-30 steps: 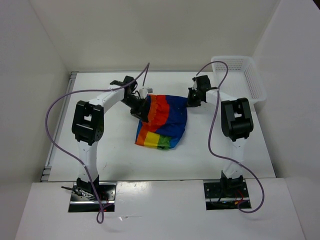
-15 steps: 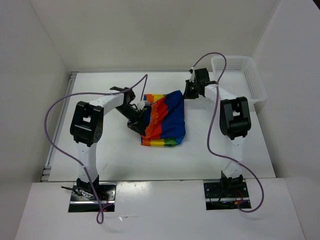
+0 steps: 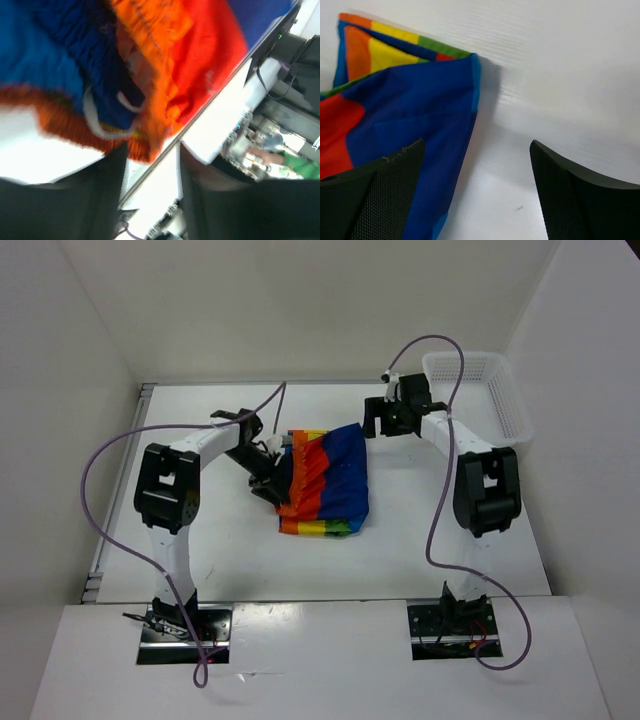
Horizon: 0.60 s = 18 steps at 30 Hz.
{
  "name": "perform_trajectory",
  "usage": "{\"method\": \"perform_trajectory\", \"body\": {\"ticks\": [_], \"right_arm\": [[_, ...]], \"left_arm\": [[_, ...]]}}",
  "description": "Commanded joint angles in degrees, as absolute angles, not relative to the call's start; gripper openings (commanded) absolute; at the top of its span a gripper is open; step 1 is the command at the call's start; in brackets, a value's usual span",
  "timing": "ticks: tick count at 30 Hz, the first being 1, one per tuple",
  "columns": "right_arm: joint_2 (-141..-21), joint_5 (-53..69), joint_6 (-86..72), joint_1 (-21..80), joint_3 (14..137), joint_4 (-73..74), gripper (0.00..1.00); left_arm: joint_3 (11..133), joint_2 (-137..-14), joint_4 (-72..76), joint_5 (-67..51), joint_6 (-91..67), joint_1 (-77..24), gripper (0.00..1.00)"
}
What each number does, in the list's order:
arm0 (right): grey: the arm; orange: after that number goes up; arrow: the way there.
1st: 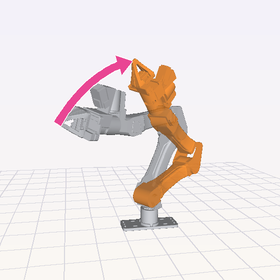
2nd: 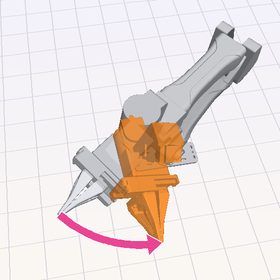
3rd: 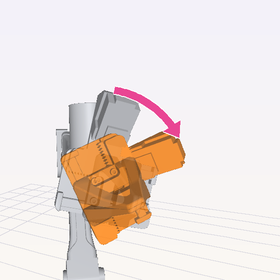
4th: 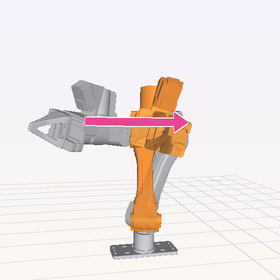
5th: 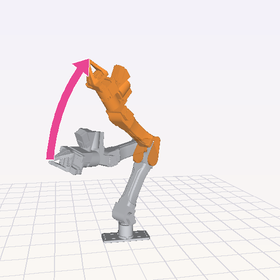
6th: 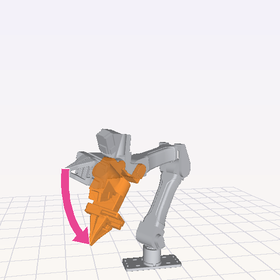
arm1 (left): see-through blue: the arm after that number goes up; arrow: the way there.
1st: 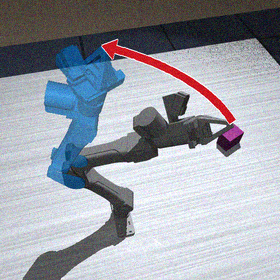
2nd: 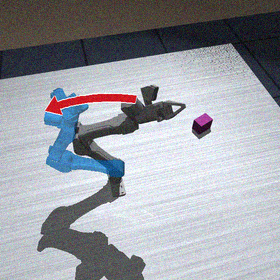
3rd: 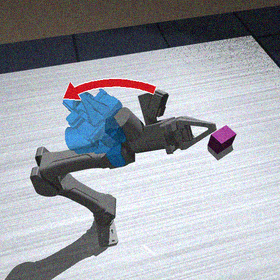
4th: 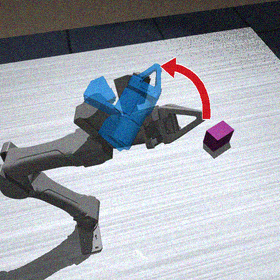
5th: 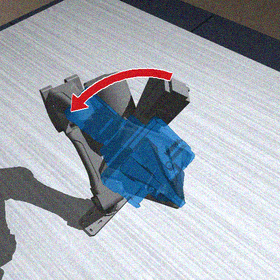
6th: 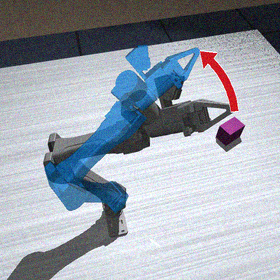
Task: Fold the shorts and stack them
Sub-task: Fold the shorts
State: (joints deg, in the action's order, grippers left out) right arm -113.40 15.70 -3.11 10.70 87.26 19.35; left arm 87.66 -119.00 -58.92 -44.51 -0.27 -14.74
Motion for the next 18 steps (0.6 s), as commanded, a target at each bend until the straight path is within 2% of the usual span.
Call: {"method": "perform_trajectory", "body": {"ticks": [1,6,10,14,18], "right_arm": [[-103.37,19.32,1.66,11.68,82.21,22.31,0.90],[-95.20,19.96,8.08,17.04,71.22,25.31,0.88],[-93.08,19.95,8.09,19.16,66.37,25.84,0.88],[-91.76,17.49,8.09,19.16,62.67,25.84,0.89],[-91.76,19.94,9.22,20.30,60.48,26.37,0.89]], "left_arm": [[91.84,-111.10,-56.26,-44.91,0.00,-11.35,0.56],[95.09,-109.86,-46.95,-41.84,0.00,-10.20,0.68],[99.22,-114.16,-40.97,-38.33,0.00,-11.42,0.68],[104.76,-120.92,-39.91,-34.29,0.00,-15.02,0.70],[108.36,-125.24,-38.58,-29.72,0.00,-17.57,0.72]]}}
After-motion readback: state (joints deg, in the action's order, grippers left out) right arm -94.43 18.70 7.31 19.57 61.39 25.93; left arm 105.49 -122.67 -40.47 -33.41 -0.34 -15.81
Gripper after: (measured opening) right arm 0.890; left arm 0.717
